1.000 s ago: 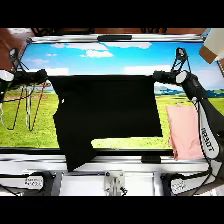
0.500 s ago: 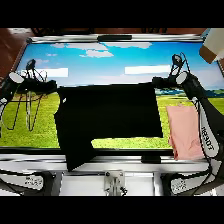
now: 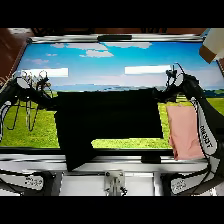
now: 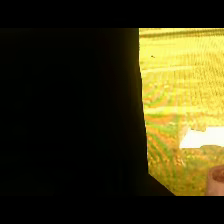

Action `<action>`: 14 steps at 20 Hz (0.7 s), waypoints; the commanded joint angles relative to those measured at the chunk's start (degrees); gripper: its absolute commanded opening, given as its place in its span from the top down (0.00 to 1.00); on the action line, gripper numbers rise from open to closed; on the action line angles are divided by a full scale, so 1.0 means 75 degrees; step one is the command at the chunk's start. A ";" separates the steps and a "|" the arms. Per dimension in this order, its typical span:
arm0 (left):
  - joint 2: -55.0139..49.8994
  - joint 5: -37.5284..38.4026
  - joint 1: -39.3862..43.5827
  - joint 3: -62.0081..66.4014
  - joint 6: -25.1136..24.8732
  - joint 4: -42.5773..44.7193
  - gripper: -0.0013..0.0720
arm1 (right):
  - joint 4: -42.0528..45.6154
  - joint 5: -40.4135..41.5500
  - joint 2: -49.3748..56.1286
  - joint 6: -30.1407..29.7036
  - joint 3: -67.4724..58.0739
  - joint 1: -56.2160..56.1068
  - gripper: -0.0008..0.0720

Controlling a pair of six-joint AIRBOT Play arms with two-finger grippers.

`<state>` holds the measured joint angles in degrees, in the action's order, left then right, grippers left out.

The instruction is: Fold the shirts.

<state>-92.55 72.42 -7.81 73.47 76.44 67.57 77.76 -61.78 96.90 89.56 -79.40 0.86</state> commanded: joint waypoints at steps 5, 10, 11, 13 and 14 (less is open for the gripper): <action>-0.0009 0.0029 -0.0195 -0.0134 0.0044 0.0064 0.95 | 0.0280 -0.0688 0.0169 0.0181 0.0035 0.0003 0.90; -0.0055 -0.0050 -0.0262 -0.0134 0.0044 0.0050 0.95 | 0.0341 -0.0656 0.0169 0.0201 0.0035 0.0003 0.88; -0.0082 -0.0023 -0.0242 -0.0134 0.0044 0.0038 0.94 | 0.0259 -0.0656 0.0169 0.0198 0.0035 0.0003 0.84; -0.0093 0.0111 -0.0248 -0.0119 0.0041 -0.0128 0.69 | 0.0184 -0.0819 0.0134 0.0096 0.0023 0.0003 0.36; -0.0073 0.0265 -0.0265 -0.0052 0.0044 -0.0119 0.40 | 0.0210 -0.1046 0.0032 -0.0050 0.0023 0.0003 0.34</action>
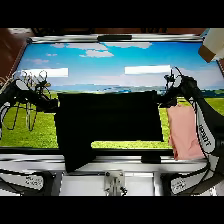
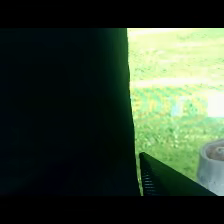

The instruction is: Fold the shirts.

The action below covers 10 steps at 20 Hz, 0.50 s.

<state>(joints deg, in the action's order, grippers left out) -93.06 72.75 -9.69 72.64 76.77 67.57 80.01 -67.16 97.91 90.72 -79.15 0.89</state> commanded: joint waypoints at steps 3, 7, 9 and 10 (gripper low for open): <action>0.0259 0.0883 -0.0256 0.0431 0.0000 -0.0146 0.30 | 0.0527 -0.1061 -0.0784 -0.0481 -0.0009 0.0017 0.34; 0.1547 0.1871 -0.0886 -0.0478 -0.0236 -0.0187 0.31 | 0.0778 -0.2783 -0.1880 -0.1061 0.0085 0.0425 0.34; 0.2681 0.1722 -0.1411 -0.2276 -0.0781 -0.0994 0.34 | 0.0699 -0.2827 -0.2428 -0.1072 0.0434 0.0761 0.34; 0.3235 0.1661 -0.1693 -0.3235 -0.1236 -0.1545 0.43 | 0.0548 -0.2798 -0.2702 -0.1087 0.0641 0.0927 0.34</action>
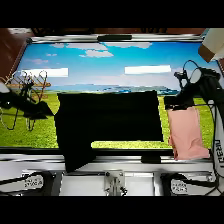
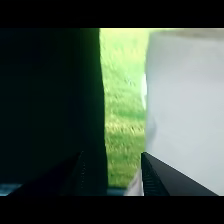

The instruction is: Fold the shirts.

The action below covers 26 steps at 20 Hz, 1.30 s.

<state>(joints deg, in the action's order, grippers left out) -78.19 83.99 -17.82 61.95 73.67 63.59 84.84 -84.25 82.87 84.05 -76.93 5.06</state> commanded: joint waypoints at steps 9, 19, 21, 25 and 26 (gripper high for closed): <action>0.2894 -0.0466 -0.1320 -0.5021 -0.1652 -0.0332 0.36 | -0.0787 -0.0449 -0.1247 -0.0233 0.0761 0.0580 0.34; 0.2224 -0.1093 -0.0248 -0.5021 -0.1070 -0.0277 0.37 | -0.0784 -0.0216 -0.1247 -0.0093 0.0761 0.0580 0.34; 0.2098 -0.1300 0.0140 -0.5021 -0.0935 -0.0245 0.37 | -0.0790 -0.0248 -0.1247 -0.0087 0.0761 0.0580 0.34; 0.2020 -0.1964 0.0519 -0.5030 -0.0522 -0.1023 0.56 | -0.0790 -0.0332 -0.1247 -0.0143 0.0880 0.0580 0.34; 0.2020 -0.1996 0.0609 -0.5030 -0.0525 -0.1116 0.59 | -0.0854 -0.0332 -0.1247 -0.0256 0.1072 0.0580 0.34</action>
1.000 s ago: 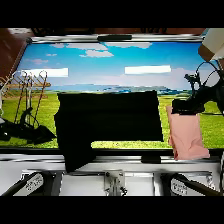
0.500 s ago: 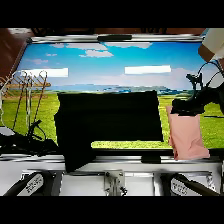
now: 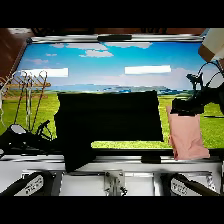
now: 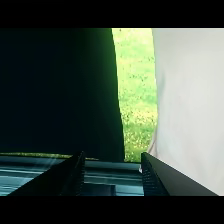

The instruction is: Fold the shirts.

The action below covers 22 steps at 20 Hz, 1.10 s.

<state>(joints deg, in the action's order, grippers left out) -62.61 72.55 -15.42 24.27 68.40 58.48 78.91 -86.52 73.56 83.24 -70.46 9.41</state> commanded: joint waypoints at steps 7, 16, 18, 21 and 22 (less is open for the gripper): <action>-0.0012 -0.0391 0.0391 -0.0003 0.0152 -0.0434 0.94 | -0.1110 0.0720 -0.0006 -0.0714 0.2194 0.0000 0.34; -0.0012 -0.0262 0.0391 0.0000 -0.0114 -0.0446 0.94 | -0.0825 0.1813 -0.0006 -0.0338 0.3759 0.0000 0.18; -0.0012 -0.0251 0.0391 0.0003 -0.0114 -0.0443 0.95 | -0.0822 0.1988 0.0020 -0.0332 0.3791 0.0000 0.18; -0.0012 -0.0251 0.0391 0.0003 -0.0114 -0.0446 0.94 | -0.0819 0.2355 0.0029 -0.0227 0.3791 -0.0154 0.19; -0.0012 -0.0248 0.0391 0.0003 -0.0114 -0.0460 0.94 | -0.0822 0.2524 0.0029 -0.0149 0.3791 -0.0297 0.19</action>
<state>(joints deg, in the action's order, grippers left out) -62.72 70.59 -12.53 24.23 67.70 55.13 72.79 -71.31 73.71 80.93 -42.46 8.56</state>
